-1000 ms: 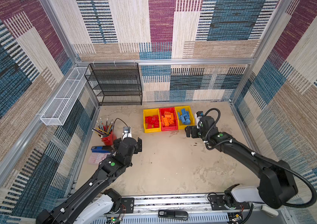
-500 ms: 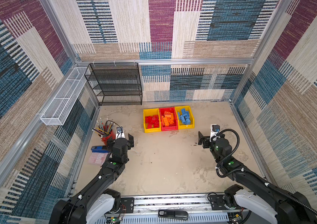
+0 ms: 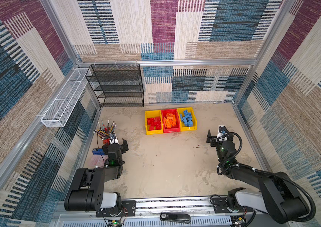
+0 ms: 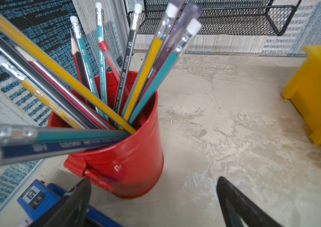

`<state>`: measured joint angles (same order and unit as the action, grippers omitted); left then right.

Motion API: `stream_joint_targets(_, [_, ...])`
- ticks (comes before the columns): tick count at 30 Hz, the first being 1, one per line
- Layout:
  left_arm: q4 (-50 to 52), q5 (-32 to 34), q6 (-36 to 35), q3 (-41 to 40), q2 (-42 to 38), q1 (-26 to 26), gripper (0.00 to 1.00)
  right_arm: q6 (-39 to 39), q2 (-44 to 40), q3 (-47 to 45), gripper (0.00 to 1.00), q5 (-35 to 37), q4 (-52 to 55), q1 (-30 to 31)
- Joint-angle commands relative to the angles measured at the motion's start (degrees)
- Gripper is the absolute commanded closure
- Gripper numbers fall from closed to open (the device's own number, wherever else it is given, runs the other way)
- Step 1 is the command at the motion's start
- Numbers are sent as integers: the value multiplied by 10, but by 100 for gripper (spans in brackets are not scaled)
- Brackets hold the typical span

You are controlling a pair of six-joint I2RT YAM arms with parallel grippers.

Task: Sort the legos into containers by color
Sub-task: Reset both arms

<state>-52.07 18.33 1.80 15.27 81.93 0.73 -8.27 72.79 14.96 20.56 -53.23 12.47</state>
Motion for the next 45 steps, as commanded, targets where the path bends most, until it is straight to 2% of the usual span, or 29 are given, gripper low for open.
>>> stream_joint_targets(1, [-41, -65, 4, 21, 29, -5, 0, -11, 35, -12, 1, -38, -131, -23])
stream_joint_targets(3, [-69, -77, -3, 32, 66, -8, 1, 2, 58, -9, 1, -54, -134, -32])
stream_joint_targets(6, [30, -99, 7, 68, 48, -17, 1, -4, 95, -21, 1, -85, -176, -35])
stream_joint_targets(8, [4, -113, 8, 68, 63, -25, 0, -5, 124, -39, 1, -87, -236, -39])
stream_joint_targets(9, [22, -125, 7, 71, 57, -27, 1, 4, 123, -42, 1, -76, -238, -41])
stream_joint_targets(13, [42, -156, -2, 85, 61, -29, 1, 43, 128, -56, 1, -162, -250, -93])
stream_joint_targets(15, [34, -161, -3, 84, 64, -30, 0, 44, 175, -72, 1, -187, -334, -104])
stream_joint_targets(16, [40, -164, -4, 85, 62, -30, 0, 44, 168, -71, 1, -192, -323, -103])
stream_joint_targets(17, [43, -172, -7, 88, 65, -30, 1, 45, 150, -58, 1, -195, -264, -106])
stream_joint_targets(19, [60, -194, -18, 99, 67, -31, 1, 54, 166, -43, 1, -225, -265, -121])
stream_joint_targets(20, [59, -195, -17, 99, 67, -31, 0, 61, 156, -35, 1, -230, -230, -126])
stream_joint_targets(45, [57, -193, -16, 96, 65, -32, 1, 71, 160, -36, 1, -217, -239, -131])
